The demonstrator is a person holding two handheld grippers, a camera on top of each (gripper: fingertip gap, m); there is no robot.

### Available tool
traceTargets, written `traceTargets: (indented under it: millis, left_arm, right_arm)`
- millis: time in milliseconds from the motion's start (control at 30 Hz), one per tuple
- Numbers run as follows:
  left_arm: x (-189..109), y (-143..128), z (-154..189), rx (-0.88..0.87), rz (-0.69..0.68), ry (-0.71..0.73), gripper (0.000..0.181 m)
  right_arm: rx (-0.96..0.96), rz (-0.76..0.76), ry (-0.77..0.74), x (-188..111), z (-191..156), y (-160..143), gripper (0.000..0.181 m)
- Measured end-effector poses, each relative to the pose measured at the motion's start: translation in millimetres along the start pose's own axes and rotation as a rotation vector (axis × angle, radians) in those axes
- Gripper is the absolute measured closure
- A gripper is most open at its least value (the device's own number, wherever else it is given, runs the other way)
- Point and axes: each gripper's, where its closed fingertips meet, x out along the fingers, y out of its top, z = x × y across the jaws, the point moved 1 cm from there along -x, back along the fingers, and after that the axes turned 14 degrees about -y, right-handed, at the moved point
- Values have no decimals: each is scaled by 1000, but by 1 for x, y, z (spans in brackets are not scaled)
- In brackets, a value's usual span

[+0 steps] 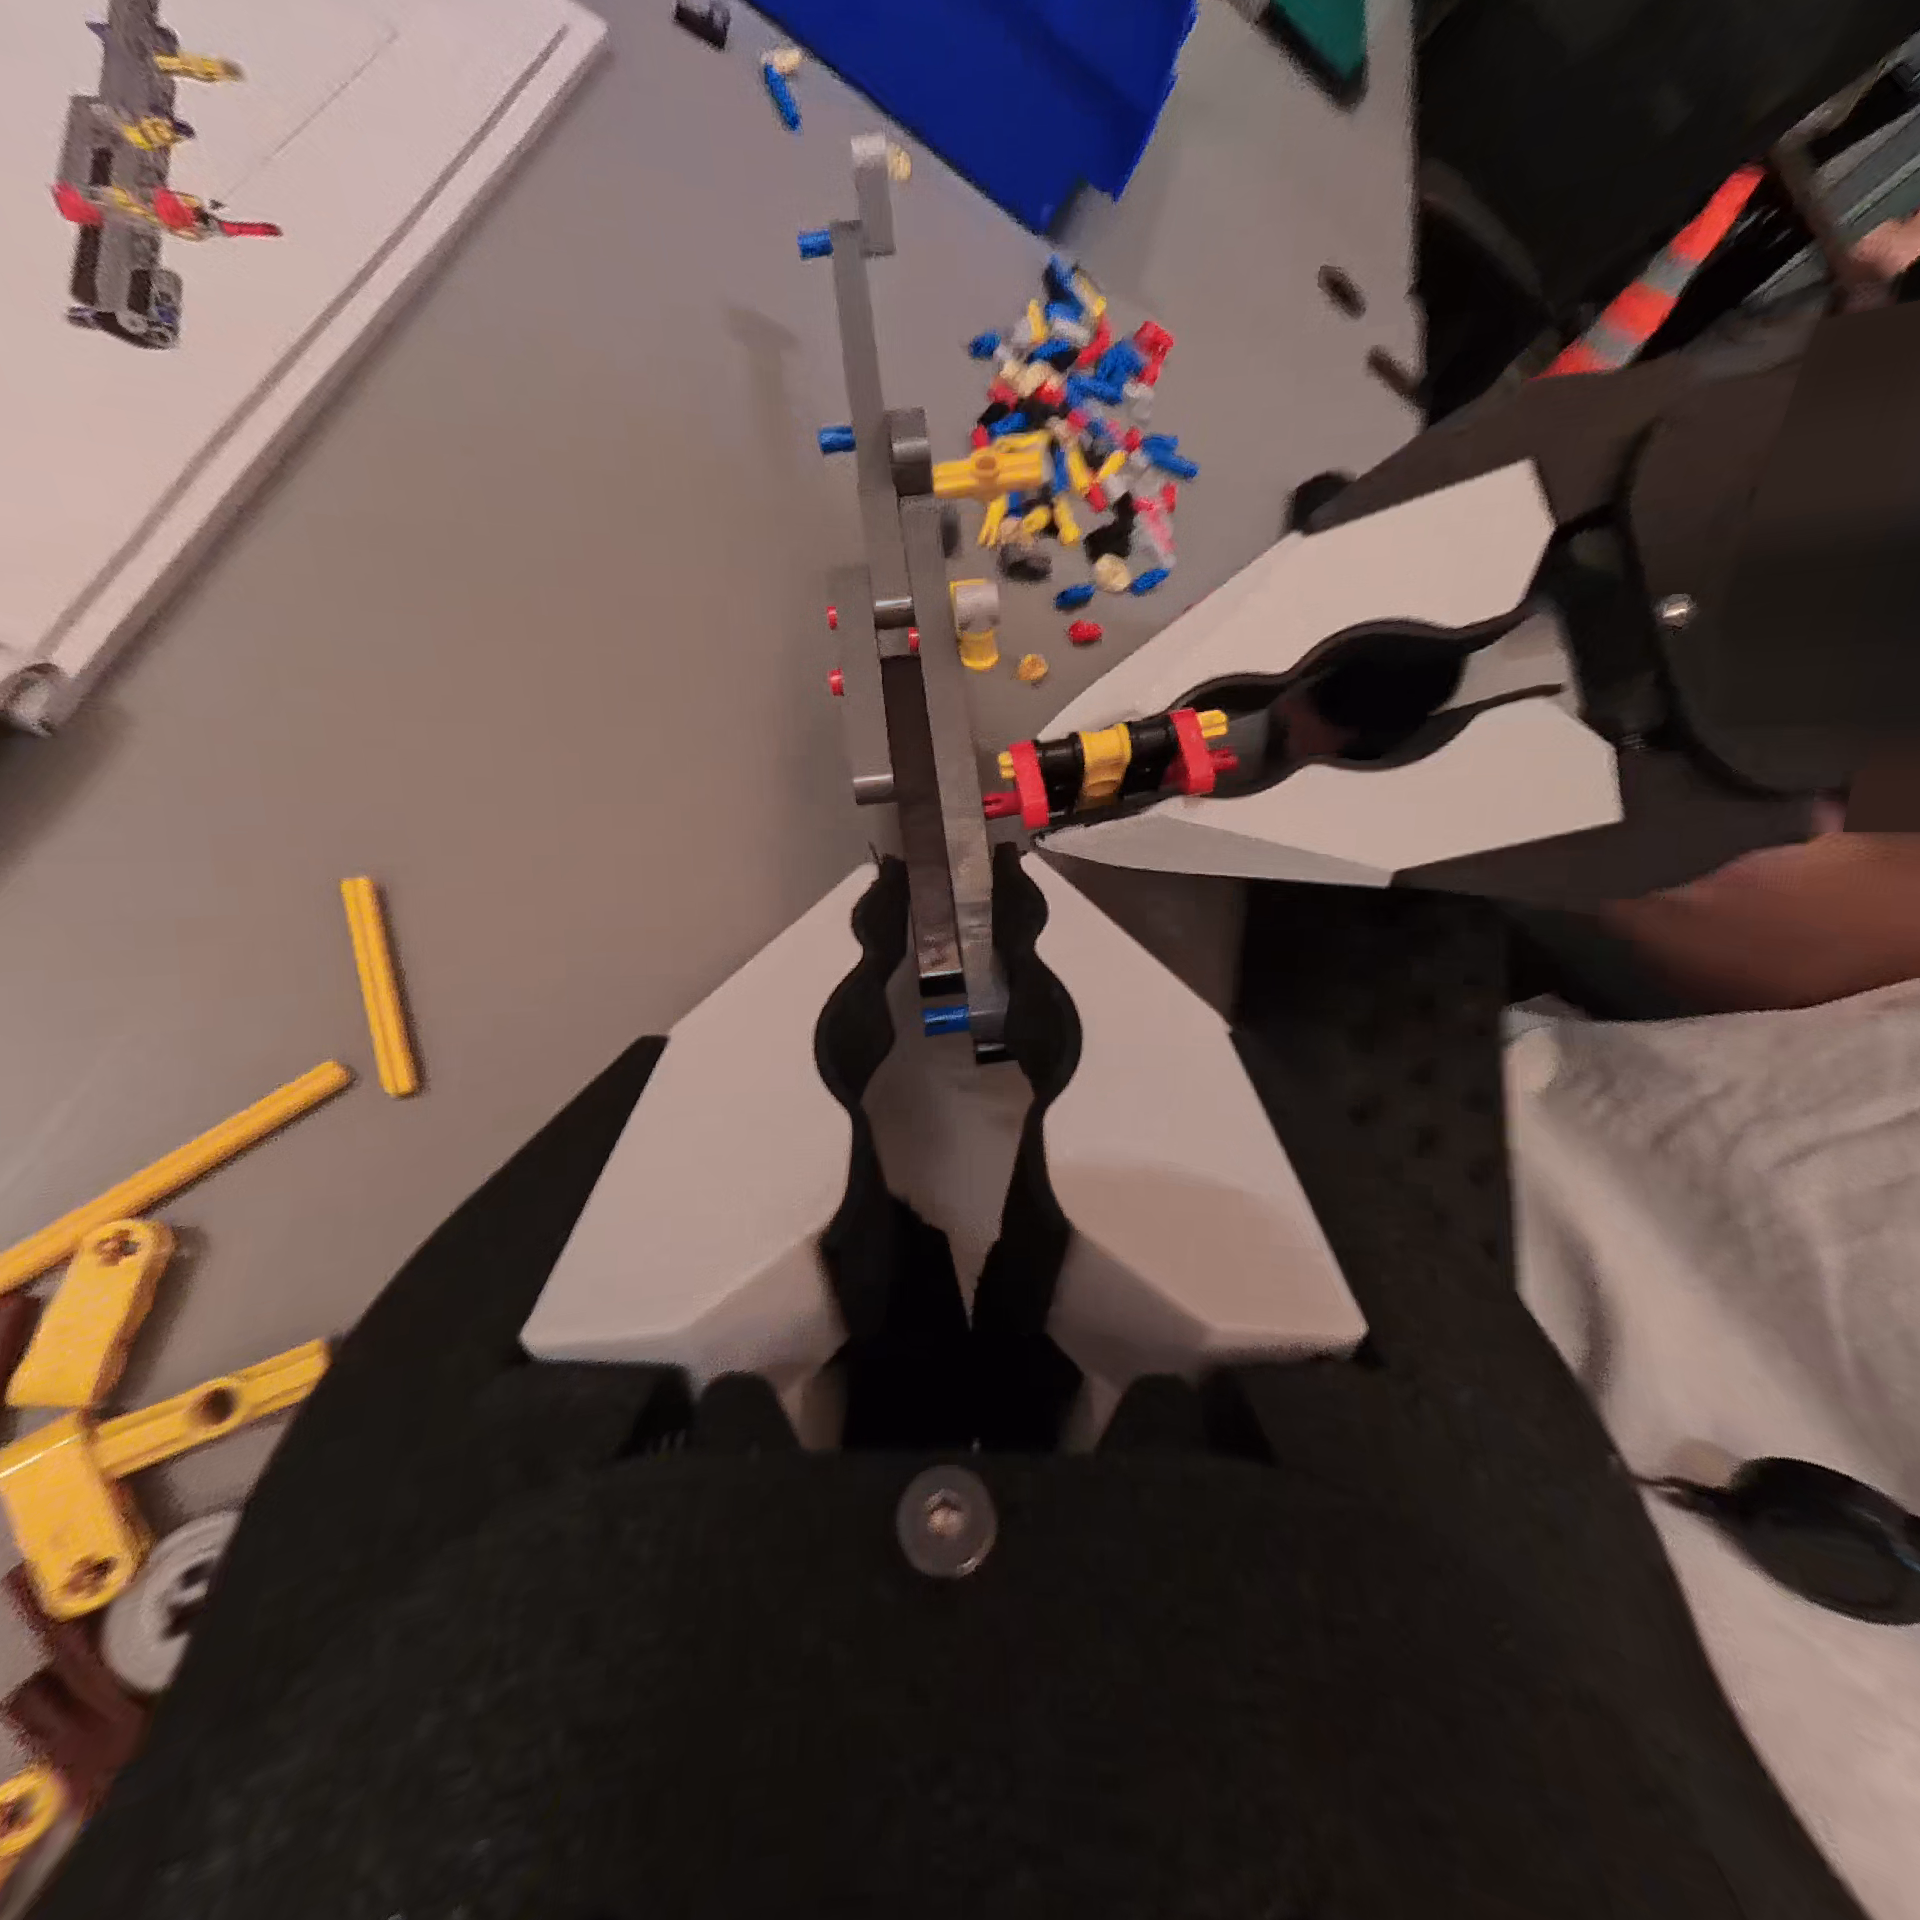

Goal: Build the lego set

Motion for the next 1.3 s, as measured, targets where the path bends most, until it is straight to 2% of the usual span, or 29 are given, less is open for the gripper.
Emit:
traceTargets:
  millis: [167,233,333,400,533,733,1100,1300]
  left_arm:
    - [-16,26,29,-219,237,-363,151]
    - [-18,29,35,-269,268,-458,151]
    - [-13,28,48,-320,264,-571,155]
    - [-12,27,48,-333,269,-576,168]
    - [-13,27,52,-318,272,-613,174]
    - [-12,20,55,-213,234,-584,174]
    - [-9,22,53,-272,264,-606,174]
    - [-11,25,46,-314,279,-578,175]
  right_arm:
    - [-2,228,85,-18,16,14,173]
    - [-25,345,160,-28,12,23,173]
    - [-40,423,231,-38,7,29,173]
    - [-54,444,236,-41,8,30,174]
    - [-24,484,283,-46,6,32,174]
    - [0,471,347,-47,1,27,174]
    - [-51,497,277,-42,1,28,174]
    - [35,362,336,-38,6,19,169]
